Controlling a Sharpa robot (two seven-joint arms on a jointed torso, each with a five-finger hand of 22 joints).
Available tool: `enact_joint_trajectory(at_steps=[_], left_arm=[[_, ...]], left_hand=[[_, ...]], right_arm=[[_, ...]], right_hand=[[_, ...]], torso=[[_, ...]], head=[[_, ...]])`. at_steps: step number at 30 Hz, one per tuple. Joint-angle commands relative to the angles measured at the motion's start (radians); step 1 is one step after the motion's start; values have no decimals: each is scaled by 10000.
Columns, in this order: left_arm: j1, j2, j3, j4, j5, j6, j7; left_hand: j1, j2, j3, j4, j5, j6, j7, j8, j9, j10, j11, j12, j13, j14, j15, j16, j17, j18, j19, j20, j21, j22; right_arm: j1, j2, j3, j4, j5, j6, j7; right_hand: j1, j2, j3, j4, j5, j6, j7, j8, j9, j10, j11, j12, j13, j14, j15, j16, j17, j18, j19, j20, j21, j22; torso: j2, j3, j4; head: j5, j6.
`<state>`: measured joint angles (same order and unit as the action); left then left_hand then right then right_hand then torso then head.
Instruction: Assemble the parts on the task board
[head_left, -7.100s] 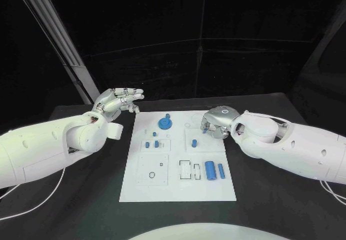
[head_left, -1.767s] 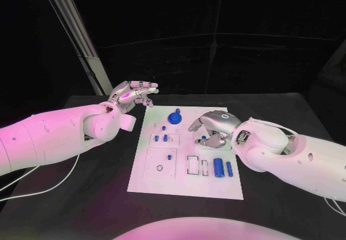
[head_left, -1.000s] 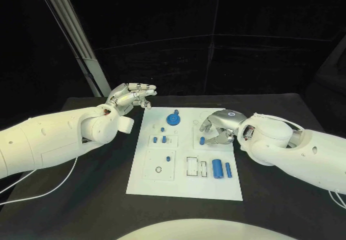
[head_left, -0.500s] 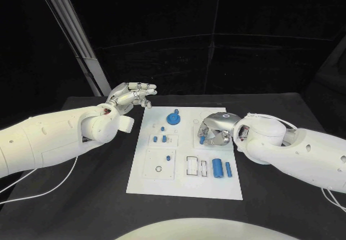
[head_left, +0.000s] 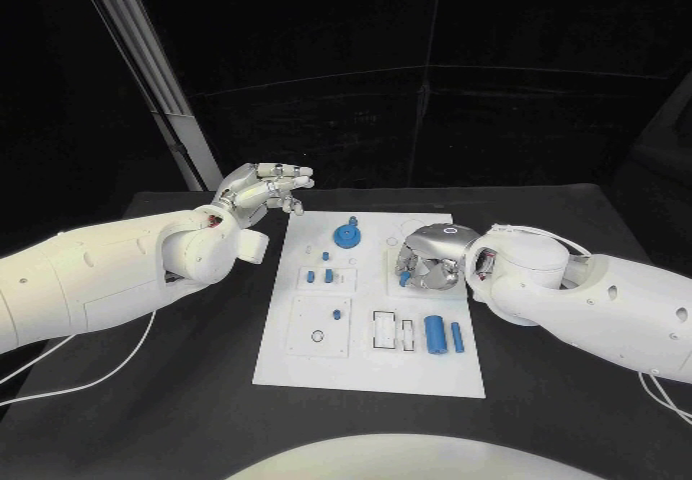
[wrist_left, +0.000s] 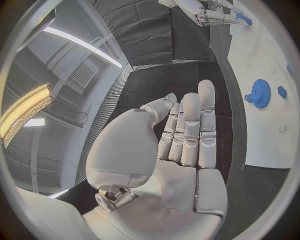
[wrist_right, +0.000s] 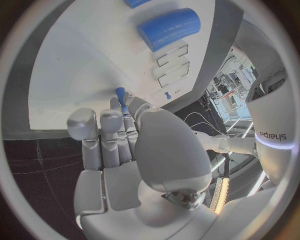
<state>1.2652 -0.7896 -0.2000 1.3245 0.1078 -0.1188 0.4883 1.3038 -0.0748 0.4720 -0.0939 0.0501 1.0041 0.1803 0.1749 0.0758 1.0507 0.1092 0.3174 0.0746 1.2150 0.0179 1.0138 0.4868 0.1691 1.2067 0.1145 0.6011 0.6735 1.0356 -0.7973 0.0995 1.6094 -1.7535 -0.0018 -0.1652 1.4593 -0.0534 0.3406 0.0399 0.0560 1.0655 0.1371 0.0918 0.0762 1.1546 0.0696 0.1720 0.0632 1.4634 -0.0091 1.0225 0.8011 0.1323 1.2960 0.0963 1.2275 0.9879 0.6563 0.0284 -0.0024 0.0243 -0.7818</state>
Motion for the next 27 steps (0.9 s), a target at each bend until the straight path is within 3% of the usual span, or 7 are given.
enact_joint_trajectory(at_steps=[1,16,23,27], left_arm=[[14,7,8,3,26,115,18],[13,-7,7,-17,26,123,12],[9,-10,6,-32,26,127,2],[6,-16,5,-35,26,133,-6]], left_hand=[[69,41,-36,-40,64,-28,17,56,-15,-73,-15,37,-12,-88,3,-65,-11,135,-65,5,-36,-12],[88,52,-49,-62,65,-29,17,71,-15,-81,-16,63,-15,-101,3,-64,-30,135,-68,5,-48,-22],[88,52,-49,-62,65,-29,17,71,-15,-81,-16,63,-15,-101,3,-64,-30,135,-68,5,-48,-22],[99,58,-51,-72,65,-32,16,75,-16,-86,-16,71,-17,-105,2,-63,-37,136,-69,4,-51,-25]], right_arm=[[15,22,-1,-14,-15,147,52],[10,-207,-3,339,31,-1477,-161],[14,-529,9,832,645,-1851,-82],[15,-759,93,1201,1196,-1947,43]], right_hand=[[-18,17,107,-17,-26,150,-16,89,25,159,-3,-52,22,54,-67,102,54,-161,77,-51,73,53],[-176,88,308,-16,-38,560,-60,201,78,604,-83,-123,54,101,-131,408,347,-212,197,-125,278,341],[-221,66,317,-4,-35,548,-55,178,71,602,-78,-170,46,105,-130,445,380,-215,202,-127,292,356],[-225,63,335,-9,-28,543,-52,166,68,602,-78,-195,43,107,-129,467,400,-218,208,-127,306,374]], torso=[[3,-1,-1],[-14,4,-19],[-11,0,-6],[4,1,9]], head=[[-8,-10],[-33,16],[-52,62],[-29,66]])
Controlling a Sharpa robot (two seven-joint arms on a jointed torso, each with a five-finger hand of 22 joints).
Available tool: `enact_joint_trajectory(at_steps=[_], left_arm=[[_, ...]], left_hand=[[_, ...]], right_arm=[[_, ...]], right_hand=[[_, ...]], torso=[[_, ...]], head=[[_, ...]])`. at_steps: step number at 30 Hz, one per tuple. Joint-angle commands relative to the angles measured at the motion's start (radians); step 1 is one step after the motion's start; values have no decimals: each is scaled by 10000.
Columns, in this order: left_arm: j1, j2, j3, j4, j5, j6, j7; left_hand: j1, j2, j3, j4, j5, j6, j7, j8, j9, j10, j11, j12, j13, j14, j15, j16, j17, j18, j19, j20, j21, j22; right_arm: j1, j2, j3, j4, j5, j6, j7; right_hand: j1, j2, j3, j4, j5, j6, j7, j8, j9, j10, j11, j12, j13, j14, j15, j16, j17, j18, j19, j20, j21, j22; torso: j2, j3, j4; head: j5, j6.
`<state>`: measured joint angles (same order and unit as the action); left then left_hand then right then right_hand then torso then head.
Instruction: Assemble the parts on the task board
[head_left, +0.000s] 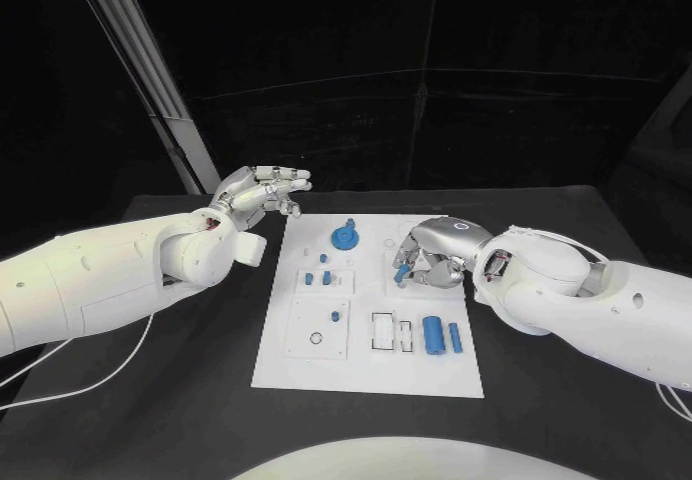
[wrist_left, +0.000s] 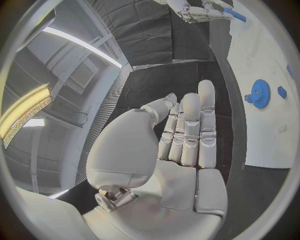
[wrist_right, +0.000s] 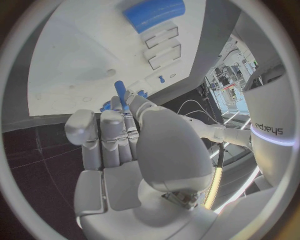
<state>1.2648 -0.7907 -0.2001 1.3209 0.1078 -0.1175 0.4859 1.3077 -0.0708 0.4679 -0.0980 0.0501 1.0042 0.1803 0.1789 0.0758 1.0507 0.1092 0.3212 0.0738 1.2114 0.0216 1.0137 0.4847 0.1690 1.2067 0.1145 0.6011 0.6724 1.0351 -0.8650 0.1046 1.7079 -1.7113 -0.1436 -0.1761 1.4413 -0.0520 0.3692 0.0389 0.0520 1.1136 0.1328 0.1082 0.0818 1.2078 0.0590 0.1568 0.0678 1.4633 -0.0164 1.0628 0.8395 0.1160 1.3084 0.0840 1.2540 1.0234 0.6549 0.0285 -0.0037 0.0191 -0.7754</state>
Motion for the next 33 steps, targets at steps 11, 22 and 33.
enact_joint_trajectory(at_steps=[11,22,33], left_arm=[[-6,51,4,-56,25,158,27],[-15,135,4,-51,24,177,21],[-14,171,4,-25,24,189,23]], left_hand=[[68,20,-10,-39,66,-34,16,37,-16,-90,-17,37,-10,-71,-35,-62,-20,137,-70,4,-53,-15],[68,20,-10,-39,66,-34,16,37,-16,-90,-17,37,-10,-71,-35,-62,-20,137,-70,4,-53,-15],[68,20,-10,-39,66,-34,16,37,-16,-90,-17,37,-10,-71,-35,-62,-20,137,-70,4,-53,-15]], right_arm=[[7,372,90,803,1477,-965,942],[-415,1724,-72,246,1340,-743,1471],[-671,2460,-454,-485,1040,-260,1448]], right_hand=[[-25,69,128,-30,58,48,12,-32,2,66,43,-115,-9,111,-48,115,55,-61,96,-2,70,56],[-43,74,203,-47,88,7,49,-86,-15,40,74,-208,-15,100,-27,134,46,-61,85,10,80,58],[-57,75,230,-52,98,-15,63,-111,-22,30,87,-246,-15,94,-17,139,39,-59,75,18,78,50]], torso=[[20,1,14],[27,-24,32],[16,-12,26]], head=[[65,-11],[227,-117],[446,-263]])
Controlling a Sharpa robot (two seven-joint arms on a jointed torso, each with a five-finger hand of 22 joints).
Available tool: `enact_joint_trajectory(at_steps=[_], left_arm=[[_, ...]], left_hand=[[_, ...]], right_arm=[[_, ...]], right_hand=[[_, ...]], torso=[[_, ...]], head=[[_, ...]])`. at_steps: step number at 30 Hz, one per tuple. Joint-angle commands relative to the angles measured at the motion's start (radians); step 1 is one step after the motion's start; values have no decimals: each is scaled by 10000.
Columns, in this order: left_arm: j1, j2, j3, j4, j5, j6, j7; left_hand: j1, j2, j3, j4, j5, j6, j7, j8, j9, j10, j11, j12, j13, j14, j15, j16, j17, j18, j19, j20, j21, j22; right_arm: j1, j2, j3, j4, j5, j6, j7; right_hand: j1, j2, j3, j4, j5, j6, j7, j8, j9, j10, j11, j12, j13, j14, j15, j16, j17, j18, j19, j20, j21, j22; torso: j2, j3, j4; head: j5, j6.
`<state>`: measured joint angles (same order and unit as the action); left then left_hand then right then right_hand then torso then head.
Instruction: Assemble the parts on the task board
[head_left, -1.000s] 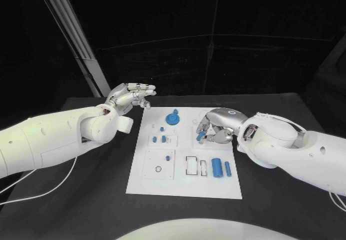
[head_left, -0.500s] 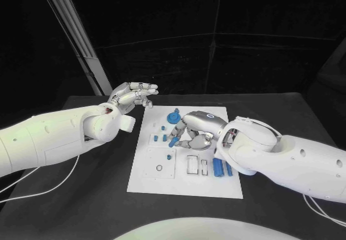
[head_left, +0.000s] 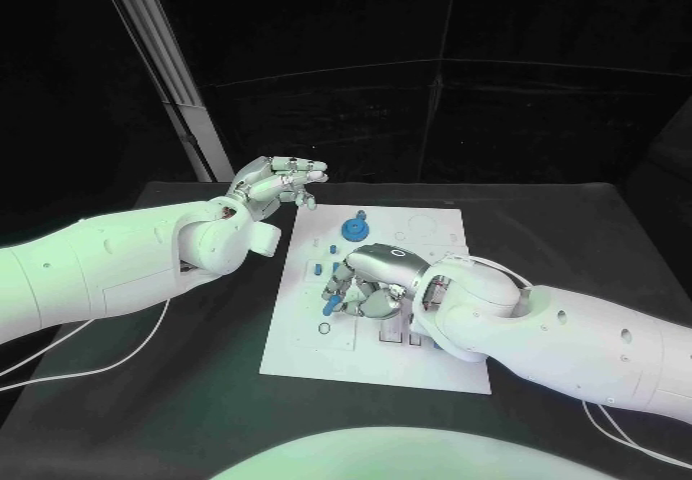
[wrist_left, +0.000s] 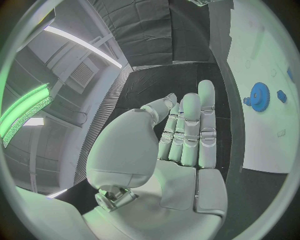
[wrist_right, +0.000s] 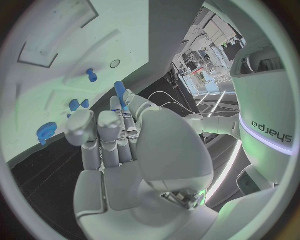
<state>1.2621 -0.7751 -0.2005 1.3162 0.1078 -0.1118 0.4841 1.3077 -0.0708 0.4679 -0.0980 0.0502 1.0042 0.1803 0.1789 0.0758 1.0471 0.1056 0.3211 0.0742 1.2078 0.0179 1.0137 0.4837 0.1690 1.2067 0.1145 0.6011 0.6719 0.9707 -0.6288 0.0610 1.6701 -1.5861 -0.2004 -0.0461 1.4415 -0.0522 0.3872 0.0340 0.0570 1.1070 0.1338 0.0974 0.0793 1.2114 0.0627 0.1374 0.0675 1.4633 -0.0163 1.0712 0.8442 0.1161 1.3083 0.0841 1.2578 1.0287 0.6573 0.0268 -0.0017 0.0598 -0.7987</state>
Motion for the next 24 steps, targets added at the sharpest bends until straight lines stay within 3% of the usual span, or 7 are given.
enact_joint_trajectory(at_steps=[1,8,24], left_arm=[[14,18,8,21,24,132,40],[14,27,8,21,24,134,34],[14,84,9,-6,23,160,29]], left_hand=[[68,20,-11,-40,66,-34,16,37,-16,-53,20,37,-13,-35,1,-62,-10,138,-70,4,-53,-10],[68,20,-11,-40,66,-34,16,37,-16,-53,20,37,-13,-35,1,-62,-10,138,-70,4,-53,-10],[80,25,-19,-57,65,-41,21,44,-18,-65,23,52,-17,-45,2,-61,-24,138,-72,3,-59,-15]], right_arm=[[-44,146,-30,-162,-242,387,131],[-124,380,-67,-395,-453,613,53],[-248,626,-78,-592,-898,957,-358]], right_hand=[[-69,73,57,-5,49,43,59,-13,0,-11,56,-67,-13,93,-14,63,-2,-61,74,21,43,-1],[-86,71,61,0,47,37,65,-21,-2,-13,62,-80,-13,91,-9,66,-4,-62,73,24,46,3],[-108,55,72,-6,46,24,71,-39,-7,-13,67,-106,-11,86,-2,70,-12,-58,60,32,39,-14]], torso=[[-9,4,3],[-10,9,-9],[-11,10,-9]], head=[[66,-43],[141,-95],[154,-132]])
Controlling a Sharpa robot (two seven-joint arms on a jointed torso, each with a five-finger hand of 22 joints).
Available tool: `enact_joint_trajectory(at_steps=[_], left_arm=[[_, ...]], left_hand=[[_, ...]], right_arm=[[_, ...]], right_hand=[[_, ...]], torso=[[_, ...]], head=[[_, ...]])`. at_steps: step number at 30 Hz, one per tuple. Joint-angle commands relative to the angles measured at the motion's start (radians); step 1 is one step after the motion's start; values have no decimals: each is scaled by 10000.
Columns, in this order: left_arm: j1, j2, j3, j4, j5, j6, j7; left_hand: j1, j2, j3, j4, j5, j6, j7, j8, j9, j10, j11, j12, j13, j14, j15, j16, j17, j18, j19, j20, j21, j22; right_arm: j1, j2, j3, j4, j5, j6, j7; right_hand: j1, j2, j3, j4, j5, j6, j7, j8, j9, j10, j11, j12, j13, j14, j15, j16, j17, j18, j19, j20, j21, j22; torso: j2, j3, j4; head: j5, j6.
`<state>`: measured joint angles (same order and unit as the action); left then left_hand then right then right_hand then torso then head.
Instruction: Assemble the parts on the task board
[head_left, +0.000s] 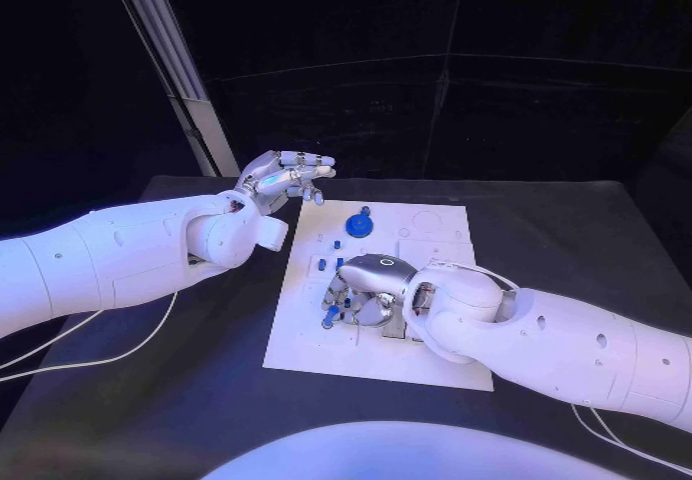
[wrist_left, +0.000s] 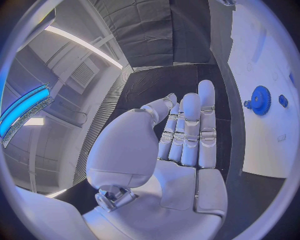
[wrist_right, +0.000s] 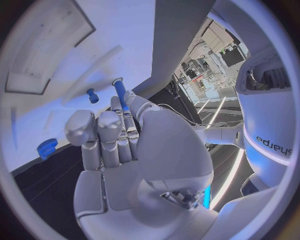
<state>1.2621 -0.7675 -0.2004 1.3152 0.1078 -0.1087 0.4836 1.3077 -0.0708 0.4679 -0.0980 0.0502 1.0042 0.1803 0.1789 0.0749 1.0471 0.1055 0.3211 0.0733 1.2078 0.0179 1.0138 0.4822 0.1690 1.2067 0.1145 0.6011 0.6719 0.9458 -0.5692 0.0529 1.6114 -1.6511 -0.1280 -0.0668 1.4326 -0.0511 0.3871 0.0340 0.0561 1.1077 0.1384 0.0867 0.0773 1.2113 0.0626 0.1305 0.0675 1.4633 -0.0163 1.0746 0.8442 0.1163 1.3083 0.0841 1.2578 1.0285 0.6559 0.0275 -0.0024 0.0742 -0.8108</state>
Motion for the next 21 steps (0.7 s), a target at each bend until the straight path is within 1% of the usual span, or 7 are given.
enact_joint_trajectory(at_steps=[1,6,15,17,19,21], left_arm=[[14,7,8,4,23,129,35],[14,1,8,9,23,130,31],[15,-15,8,12,23,127,30],[15,-16,8,11,23,128,31],[15,-16,8,8,23,128,31],[15,-16,8,8,23,128,31]], left_hand=[[80,25,-20,-57,65,-41,21,44,-9,-65,23,52,-8,-45,2,-61,-8,137,-72,3,-59,-16],[80,25,-20,-57,65,-41,21,44,-9,-65,23,52,-8,-45,2,-61,-8,137,-72,3,-59,-16],[80,25,-20,-57,65,-41,21,44,-9,-65,23,52,-8,-45,2,-61,-8,137,-72,3,-59,-16],[80,25,-20,-57,65,-41,21,44,-9,-65,23,52,-8,-45,2,-61,-8,137,-72,3,-59,-16],[80,25,-20,-57,65,-41,21,44,-9,-65,23,52,-8,-45,2,-61,-8,137,-72,3,-59,-16],[80,25,-20,-57,65,-41,21,44,-9,-65,23,52,-8,-45,2,-61,-8,137,-72,3,-59,-16]], right_arm=[[-5,41,2,-13,-256,239,-158],[-23,83,1,-55,-390,272,-212],[-41,164,-12,-111,-769,356,-347],[-44,172,-59,-91,-872,349,-366],[-45,175,-139,-46,-982,338,-381],[-46,191,-180,-19,-1053,337,-388]], right_hand=[[-19,44,73,-5,55,17,25,68,13,-13,67,-37,-10,86,-2,36,-12,-59,60,32,39,-12],[-19,44,73,-5,55,17,25,68,13,-13,67,-37,-10,86,-2,36,-12,-59,60,32,39,-12],[-15,45,82,-13,56,16,24,64,12,-9,66,-41,-9,86,-1,43,-5,-60,62,34,44,-5],[-11,38,88,-24,55,15,23,61,12,-5,65,-47,-7,85,-1,47,-3,-58,57,35,41,-11],[-9,34,91,-29,54,15,23,59,11,-3,65,-50,-7,84,-1,50,-2,-57,54,36,39,-15],[-9,18,93,-41,52,11,25,54,10,-5,66,-59,-6,81,0,46,-11,-57,52,37,39,-15]], torso=[[3,3,-3],[7,0,8],[4,2,-6],[6,4,-10],[2,5,-8],[5,1,-2]], head=[[10,-11],[17,-14],[32,-24],[33,-23],[33,-22],[31,-19]])
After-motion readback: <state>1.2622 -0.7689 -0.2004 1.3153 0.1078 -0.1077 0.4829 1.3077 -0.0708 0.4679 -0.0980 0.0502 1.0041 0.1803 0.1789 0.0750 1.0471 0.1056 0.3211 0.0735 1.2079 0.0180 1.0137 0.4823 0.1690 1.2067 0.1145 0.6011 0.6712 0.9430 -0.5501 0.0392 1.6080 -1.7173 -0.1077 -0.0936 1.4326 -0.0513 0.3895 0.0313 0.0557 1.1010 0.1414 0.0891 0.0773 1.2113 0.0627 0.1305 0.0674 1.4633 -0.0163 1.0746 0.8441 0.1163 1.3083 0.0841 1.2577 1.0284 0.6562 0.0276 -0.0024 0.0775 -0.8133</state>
